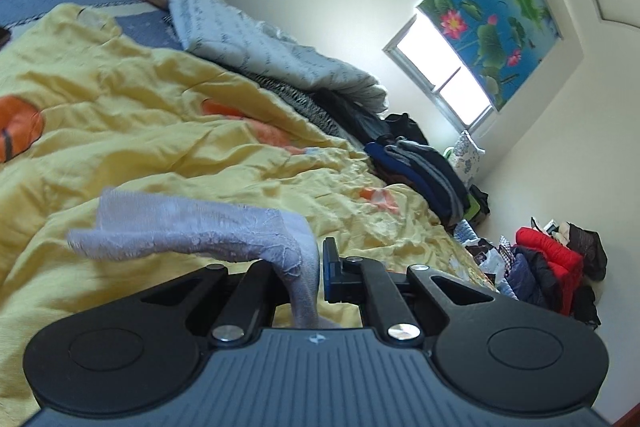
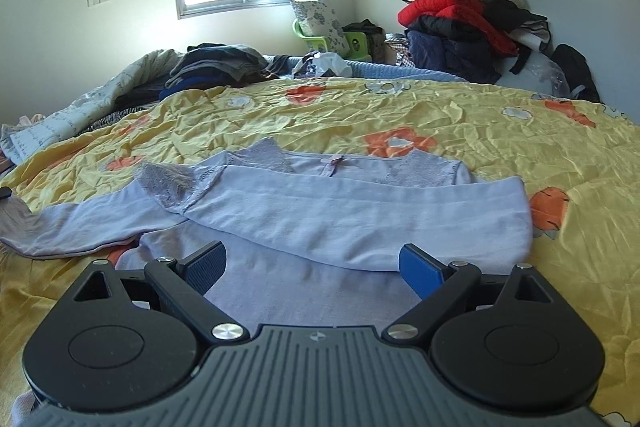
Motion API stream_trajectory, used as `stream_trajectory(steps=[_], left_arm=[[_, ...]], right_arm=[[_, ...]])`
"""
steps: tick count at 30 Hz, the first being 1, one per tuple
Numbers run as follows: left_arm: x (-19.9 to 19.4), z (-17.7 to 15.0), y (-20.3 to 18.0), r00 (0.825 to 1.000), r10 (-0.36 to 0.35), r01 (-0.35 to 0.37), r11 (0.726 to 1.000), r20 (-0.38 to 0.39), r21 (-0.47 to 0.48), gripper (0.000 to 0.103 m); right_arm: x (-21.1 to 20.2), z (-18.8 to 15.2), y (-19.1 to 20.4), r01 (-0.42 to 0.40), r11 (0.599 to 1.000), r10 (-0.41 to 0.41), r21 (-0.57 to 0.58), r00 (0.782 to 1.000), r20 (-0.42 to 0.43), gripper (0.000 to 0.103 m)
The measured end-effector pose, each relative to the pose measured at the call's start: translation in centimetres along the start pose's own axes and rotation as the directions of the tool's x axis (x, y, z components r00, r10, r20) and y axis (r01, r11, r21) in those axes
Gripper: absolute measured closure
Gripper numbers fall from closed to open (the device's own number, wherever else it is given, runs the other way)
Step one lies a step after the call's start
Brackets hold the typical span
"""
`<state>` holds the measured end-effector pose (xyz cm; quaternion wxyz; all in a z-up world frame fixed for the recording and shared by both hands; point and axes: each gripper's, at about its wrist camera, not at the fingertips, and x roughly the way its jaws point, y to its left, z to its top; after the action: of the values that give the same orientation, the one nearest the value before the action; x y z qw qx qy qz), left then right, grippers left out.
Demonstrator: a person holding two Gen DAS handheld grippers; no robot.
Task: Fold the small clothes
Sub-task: 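Carry the gripped sleeve with the left tool across the sweater body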
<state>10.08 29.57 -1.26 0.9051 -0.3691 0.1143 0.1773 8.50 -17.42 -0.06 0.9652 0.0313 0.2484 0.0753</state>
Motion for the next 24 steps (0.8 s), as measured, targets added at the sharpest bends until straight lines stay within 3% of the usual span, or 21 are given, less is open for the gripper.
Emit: stream_trajectory(steps=[4, 9, 16, 24], left_arm=[[-0.1, -0.2, -3.0, 0.999, -0.029, 0.026, 0.996, 0.037, 0.084, 0.098], [0.5, -0.5, -6.7, 0.995, -0.098, 0.096, 0.984, 0.002, 0.148, 0.098], [0.9, -2.7, -12.6, 0.981, -0.191, 0.195, 0.946, -0.041, 0.258, 0.098], [1.3, -5.1, -17.5, 0.965, -0.248, 0.263, 0.904, -0.087, 0.338, 0.098]], right_arm=[[-0.2, -0.2, -0.8, 0.015, 1.000, -0.015, 0.004, 1.000, 0.000, 0.008], [-0.2, -0.5, -1.7, 0.025, 0.999, -0.025, 0.028, 1.000, -0.006, 0.008], [-0.6, -0.9, -2.6, 0.037, 0.998, -0.037, 0.041, 0.999, -0.001, 0.008], [-1.2, -1.3, -4.0, 0.055, 0.996, -0.055, 0.067, 0.998, 0.000, 0.008]])
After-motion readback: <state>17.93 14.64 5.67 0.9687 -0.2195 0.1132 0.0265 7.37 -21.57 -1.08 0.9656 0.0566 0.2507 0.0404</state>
